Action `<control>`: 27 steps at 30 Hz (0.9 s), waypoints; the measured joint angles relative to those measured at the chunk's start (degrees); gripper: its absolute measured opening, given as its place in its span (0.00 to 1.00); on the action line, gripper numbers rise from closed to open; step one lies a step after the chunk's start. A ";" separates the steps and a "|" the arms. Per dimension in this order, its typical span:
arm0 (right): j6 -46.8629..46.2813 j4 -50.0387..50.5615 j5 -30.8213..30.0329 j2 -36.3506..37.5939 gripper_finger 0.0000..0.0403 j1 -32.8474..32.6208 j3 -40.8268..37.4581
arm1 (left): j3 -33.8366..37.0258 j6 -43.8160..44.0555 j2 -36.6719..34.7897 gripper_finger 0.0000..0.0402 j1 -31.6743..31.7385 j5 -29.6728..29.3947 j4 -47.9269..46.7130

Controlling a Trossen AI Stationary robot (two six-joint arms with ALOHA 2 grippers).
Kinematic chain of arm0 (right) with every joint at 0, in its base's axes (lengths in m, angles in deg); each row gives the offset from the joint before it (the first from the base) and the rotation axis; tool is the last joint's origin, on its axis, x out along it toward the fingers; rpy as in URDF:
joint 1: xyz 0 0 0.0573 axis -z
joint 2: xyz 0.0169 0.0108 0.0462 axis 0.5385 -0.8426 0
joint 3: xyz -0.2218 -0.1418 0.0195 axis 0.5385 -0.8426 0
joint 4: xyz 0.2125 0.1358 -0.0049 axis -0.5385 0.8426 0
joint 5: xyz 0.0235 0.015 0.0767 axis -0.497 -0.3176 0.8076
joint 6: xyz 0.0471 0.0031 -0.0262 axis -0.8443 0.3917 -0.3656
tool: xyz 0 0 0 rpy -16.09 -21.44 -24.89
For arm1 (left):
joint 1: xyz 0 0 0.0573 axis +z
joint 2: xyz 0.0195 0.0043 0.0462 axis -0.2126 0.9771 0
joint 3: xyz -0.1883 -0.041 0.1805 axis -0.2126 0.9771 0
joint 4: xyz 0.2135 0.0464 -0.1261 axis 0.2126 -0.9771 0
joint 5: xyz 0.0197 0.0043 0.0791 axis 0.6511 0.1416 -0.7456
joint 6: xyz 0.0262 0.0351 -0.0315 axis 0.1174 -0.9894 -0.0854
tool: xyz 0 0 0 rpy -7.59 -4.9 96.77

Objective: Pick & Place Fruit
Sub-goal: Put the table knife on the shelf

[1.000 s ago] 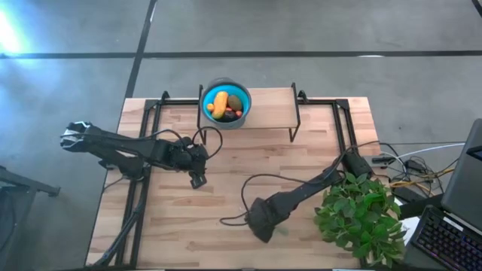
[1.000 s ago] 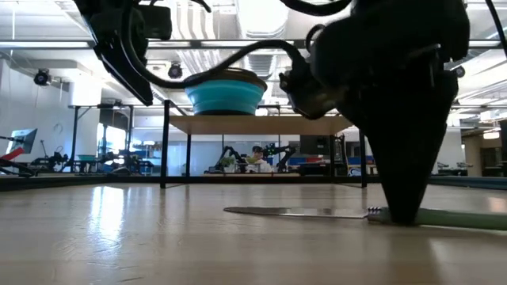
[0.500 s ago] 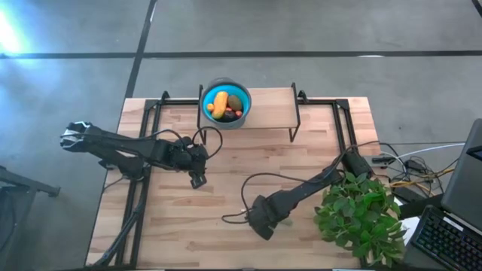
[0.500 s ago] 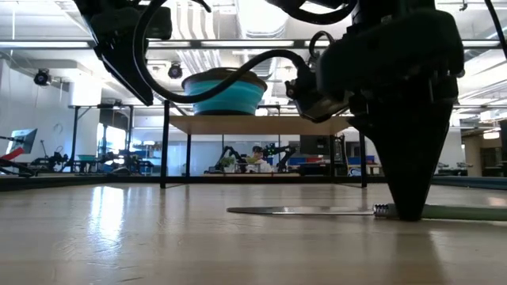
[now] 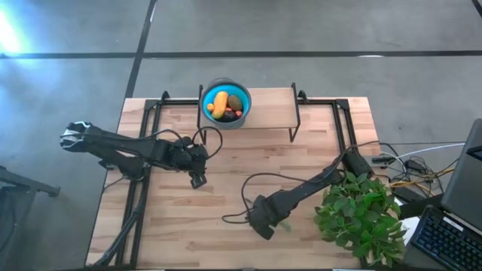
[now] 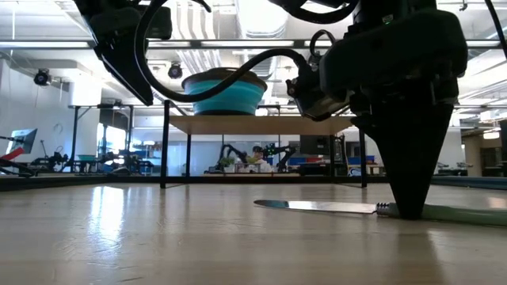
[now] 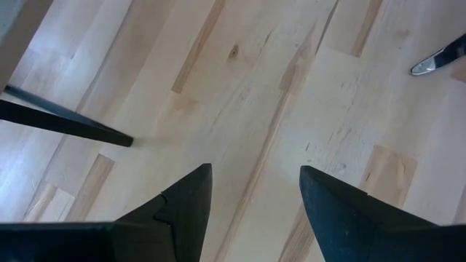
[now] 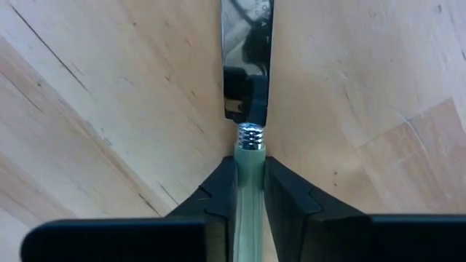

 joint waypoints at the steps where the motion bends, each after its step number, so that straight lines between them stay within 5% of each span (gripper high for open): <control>1: -0.02 -0.05 -0.05 0.19 0.13 0.00 -0.06 | 0.00 -0.07 0.00 0.53 0.00 0.00 0.00; 27: -0.07 -0.51 -0.32 2.11 0.02 0.04 0.21 | 0.00 -1.47 0.00 0.53 0.00 0.04 -0.05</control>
